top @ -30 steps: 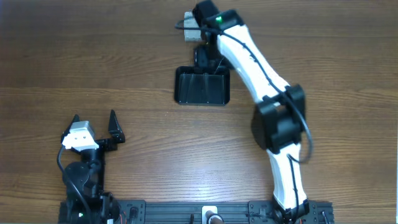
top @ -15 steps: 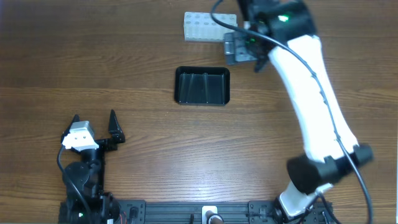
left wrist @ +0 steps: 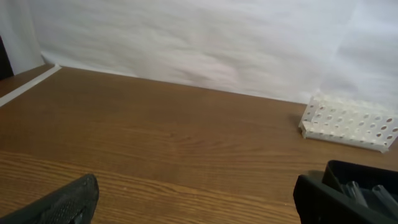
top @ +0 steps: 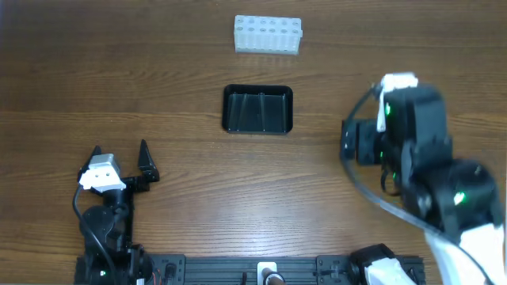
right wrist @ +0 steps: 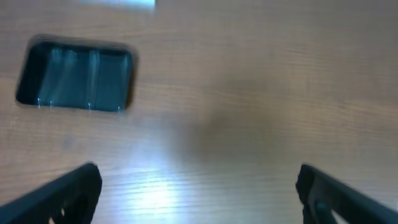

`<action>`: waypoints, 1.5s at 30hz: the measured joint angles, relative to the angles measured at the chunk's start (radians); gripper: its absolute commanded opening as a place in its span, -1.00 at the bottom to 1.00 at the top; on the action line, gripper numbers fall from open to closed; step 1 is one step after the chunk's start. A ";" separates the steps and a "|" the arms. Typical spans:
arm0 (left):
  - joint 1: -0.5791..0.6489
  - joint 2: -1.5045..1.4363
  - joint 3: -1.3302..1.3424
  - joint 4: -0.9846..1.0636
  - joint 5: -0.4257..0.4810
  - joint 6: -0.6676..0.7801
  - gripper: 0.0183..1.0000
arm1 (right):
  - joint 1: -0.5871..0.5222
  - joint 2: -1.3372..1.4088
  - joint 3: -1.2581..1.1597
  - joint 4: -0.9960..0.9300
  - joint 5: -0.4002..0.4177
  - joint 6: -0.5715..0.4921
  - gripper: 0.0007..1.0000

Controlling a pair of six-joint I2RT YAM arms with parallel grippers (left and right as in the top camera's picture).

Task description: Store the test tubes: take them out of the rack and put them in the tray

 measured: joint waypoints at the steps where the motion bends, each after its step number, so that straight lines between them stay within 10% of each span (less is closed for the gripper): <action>1: 0.000 0.000 0.000 0.000 0.000 0.000 1.00 | 0.000 -0.042 -0.081 0.115 -0.008 -0.024 0.98; 11: 0.000 0.000 0.000 0.000 0.000 0.003 1.00 | 0.000 -0.147 -0.600 1.268 -0.095 -0.393 0.98; 26: 0.000 0.000 0.000 0.000 0.000 0.003 1.00 | 0.000 -0.265 -1.126 1.809 -0.108 -0.498 0.99; 45: 0.000 0.000 0.000 0.000 0.000 0.003 1.00 | -0.197 -0.790 -1.308 1.126 -0.116 -0.500 0.98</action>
